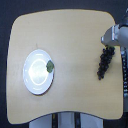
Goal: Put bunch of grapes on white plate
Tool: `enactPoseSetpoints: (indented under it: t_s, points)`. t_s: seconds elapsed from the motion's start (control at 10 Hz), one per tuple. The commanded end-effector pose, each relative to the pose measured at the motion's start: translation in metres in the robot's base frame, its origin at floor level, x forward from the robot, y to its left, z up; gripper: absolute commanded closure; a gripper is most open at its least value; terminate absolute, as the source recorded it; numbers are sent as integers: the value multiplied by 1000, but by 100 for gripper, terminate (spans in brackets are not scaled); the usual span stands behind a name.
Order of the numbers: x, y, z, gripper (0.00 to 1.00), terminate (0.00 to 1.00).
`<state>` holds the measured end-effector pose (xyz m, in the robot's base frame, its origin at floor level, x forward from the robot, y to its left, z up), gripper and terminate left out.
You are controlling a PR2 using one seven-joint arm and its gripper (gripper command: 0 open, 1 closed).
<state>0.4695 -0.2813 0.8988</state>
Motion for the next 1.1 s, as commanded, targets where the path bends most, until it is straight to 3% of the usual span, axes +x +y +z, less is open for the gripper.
enactPoseSetpoints:
  t_s: [0.0,0.4,1.0]
  points:
    - [0,0,0,0,0]
    - [3,-16,-11,0,0]
    - [2,-6,-71,0,0]
